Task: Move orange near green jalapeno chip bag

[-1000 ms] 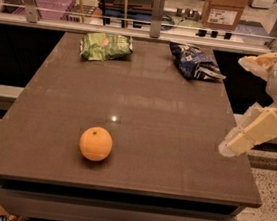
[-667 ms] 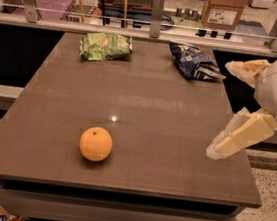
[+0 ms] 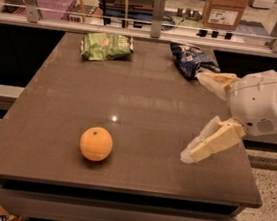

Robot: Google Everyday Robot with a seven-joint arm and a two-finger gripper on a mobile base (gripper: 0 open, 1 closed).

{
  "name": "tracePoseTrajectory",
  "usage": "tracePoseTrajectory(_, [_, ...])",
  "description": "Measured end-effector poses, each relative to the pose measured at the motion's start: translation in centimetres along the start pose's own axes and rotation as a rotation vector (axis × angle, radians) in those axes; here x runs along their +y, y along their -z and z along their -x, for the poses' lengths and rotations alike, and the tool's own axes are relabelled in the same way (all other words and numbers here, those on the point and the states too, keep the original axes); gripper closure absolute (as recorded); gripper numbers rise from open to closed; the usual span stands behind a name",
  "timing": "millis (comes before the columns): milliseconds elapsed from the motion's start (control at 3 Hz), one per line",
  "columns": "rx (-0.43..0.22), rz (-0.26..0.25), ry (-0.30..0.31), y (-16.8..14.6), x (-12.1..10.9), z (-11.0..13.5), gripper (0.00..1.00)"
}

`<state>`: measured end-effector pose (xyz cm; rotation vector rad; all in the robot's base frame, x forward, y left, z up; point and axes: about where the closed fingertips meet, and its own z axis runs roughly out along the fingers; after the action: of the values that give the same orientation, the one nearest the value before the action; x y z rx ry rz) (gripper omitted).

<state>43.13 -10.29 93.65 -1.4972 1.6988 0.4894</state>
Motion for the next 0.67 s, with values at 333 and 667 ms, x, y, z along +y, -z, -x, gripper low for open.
tracePoseTrajectory(333, [-0.089, 0.033, -0.003, -2.2, 0.9, 0.6, 0.00])
tracePoseTrajectory(667, [-0.166, 0.041, 0.001, -3.9, 2.1, 1.5, 0.00])
